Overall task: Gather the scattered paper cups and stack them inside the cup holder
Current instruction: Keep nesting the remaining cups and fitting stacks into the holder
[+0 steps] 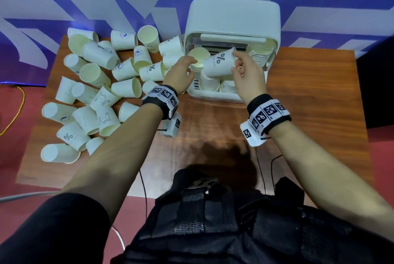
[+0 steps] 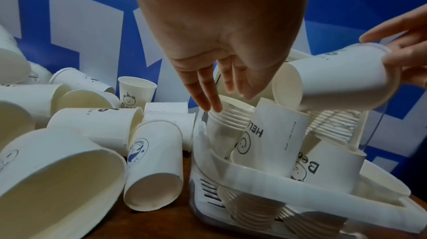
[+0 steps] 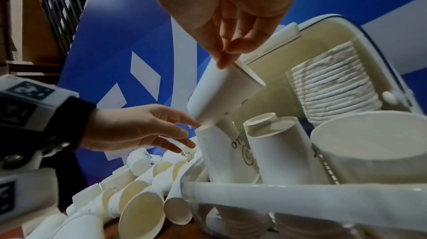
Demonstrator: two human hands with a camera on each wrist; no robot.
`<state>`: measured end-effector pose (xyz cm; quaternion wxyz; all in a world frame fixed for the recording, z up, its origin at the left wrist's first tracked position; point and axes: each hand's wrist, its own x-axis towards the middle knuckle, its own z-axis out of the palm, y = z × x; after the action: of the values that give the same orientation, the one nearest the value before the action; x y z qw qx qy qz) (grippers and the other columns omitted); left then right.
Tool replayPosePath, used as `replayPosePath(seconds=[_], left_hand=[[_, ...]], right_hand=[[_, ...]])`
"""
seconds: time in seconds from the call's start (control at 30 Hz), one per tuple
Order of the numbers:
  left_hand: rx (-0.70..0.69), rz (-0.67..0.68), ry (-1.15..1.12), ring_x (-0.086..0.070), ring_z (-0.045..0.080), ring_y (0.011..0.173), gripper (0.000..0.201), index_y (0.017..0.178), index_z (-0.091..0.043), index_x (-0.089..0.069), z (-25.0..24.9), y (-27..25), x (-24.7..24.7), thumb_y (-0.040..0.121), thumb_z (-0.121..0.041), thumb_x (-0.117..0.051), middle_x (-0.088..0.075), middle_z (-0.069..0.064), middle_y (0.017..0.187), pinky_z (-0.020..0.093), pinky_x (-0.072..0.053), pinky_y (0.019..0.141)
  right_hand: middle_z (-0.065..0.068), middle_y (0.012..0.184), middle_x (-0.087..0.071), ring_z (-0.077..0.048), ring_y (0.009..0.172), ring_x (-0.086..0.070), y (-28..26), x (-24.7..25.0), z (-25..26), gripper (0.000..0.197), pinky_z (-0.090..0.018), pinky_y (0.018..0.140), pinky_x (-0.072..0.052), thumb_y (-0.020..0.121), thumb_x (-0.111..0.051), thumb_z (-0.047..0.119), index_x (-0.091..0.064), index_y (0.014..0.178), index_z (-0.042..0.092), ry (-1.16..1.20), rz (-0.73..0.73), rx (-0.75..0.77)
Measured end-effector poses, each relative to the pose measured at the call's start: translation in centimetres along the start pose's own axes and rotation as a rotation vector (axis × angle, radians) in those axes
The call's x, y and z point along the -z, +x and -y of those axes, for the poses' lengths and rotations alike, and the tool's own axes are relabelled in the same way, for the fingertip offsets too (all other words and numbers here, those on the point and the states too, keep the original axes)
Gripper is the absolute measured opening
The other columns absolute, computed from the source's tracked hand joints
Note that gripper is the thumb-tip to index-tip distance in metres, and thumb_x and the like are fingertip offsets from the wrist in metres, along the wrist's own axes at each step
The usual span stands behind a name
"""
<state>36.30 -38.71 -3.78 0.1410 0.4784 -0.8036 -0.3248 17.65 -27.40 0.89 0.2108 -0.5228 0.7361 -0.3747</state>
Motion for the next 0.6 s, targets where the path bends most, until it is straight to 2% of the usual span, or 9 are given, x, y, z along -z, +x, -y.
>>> replayPosePath(seconds=[0.13, 0.2, 0.27, 0.33, 0.43, 0.53, 0.6], left_hand=[[0.002, 0.134, 0.151, -0.05, 0.026, 0.122, 0.038, 0.13, -0.009, -0.054, 1.0, 0.9, -0.4, 0.092, -0.01, -0.051, -0.04, 0.006, 0.147, 0.035, -0.04, 0.103], [-0.007, 0.12, 0.171, -0.052, 0.027, 0.12, 0.039, 0.131, -0.009, -0.052, 1.2, 1.0, -0.4, 0.092, -0.009, -0.049, -0.044, 0.007, 0.144, 0.034, -0.041, 0.1], [0.002, 0.076, 0.172, -0.054, 0.027, 0.117, 0.039, 0.131, -0.009, -0.049, 1.4, 1.1, -0.2, 0.092, -0.007, -0.046, -0.049, 0.01, 0.137, 0.034, -0.042, 0.093], [-0.008, 0.067, 0.2, -0.056, 0.03, 0.111, 0.035, 0.126, -0.009, -0.05, 1.5, 1.3, 0.0, 0.092, -0.005, -0.044, -0.052, 0.013, 0.131, 0.037, -0.046, 0.089], [-0.072, 0.086, 0.318, -0.058, 0.036, 0.104, 0.031, 0.122, -0.008, -0.052, 1.7, 2.3, 0.0, 0.093, -0.004, -0.041, -0.053, 0.017, 0.127, 0.043, -0.048, 0.083], [-0.081, 0.051, 0.354, -0.057, 0.037, 0.106, 0.03, 0.122, -0.009, -0.055, 2.2, 3.1, -0.1, 0.094, -0.007, -0.042, -0.056, 0.016, 0.126, 0.041, -0.046, 0.083], [-0.12, 0.022, 0.311, -0.057, 0.036, 0.106, 0.026, 0.115, -0.007, -0.06, 2.4, 3.1, -0.5, 0.094, -0.008, -0.045, -0.058, 0.016, 0.121, 0.041, -0.045, 0.085]], right_hand=[[0.0, 0.109, -0.059, -0.009, 0.077, -0.048, -0.7, -0.2, -0.1, 0.032, -0.027, 0.075, -0.045, 0.094, -0.049, 0.01, -0.055, 0.124, 0.015, -0.051, -0.042, 0.051], [-0.003, 0.115, -0.06, -0.012, 0.079, -0.053, -0.9, -0.5, -0.1, 0.03, -0.029, 0.076, -0.047, 0.094, -0.049, 0.009, -0.056, 0.123, 0.013, -0.057, -0.052, 0.073], [-0.004, 0.111, -0.061, -0.019, 0.084, -0.059, -0.9, -0.8, 0.2, 0.032, -0.033, 0.077, -0.049, 0.094, -0.048, 0.008, -0.054, 0.124, 0.013, -0.073, -0.035, 0.068], [-0.004, 0.108, -0.06, -0.023, 0.084, -0.06, -0.7, -1.0, 0.6, 0.033, -0.037, 0.076, -0.05, 0.093, -0.048, 0.008, -0.052, 0.126, 0.013, -0.123, 0.014, 0.055], [-0.005, 0.112, -0.059, -0.027, 0.086, -0.06, -0.4, -1.2, 1.2, 0.033, -0.04, 0.074, -0.048, 0.095, -0.046, 0.01, -0.051, 0.127, 0.012, -0.227, 0.083, 0.078], [-0.003, 0.118, -0.06, -0.028, 0.091, -0.061, 0.1, -1.6, 1.8, 0.032, -0.041, 0.075, -0.048, 0.094, -0.045, 0.01, -0.053, 0.125, 0.011, -0.286, 0.096, 0.105], [-0.003, 0.116, -0.061, -0.028, 0.092, -0.06, 0.4, -2.0, 2.2, 0.032, -0.041, 0.075, -0.048, 0.095, -0.045, 0.011, -0.053, 0.125, 0.011, -0.316, 0.106, 0.108]])
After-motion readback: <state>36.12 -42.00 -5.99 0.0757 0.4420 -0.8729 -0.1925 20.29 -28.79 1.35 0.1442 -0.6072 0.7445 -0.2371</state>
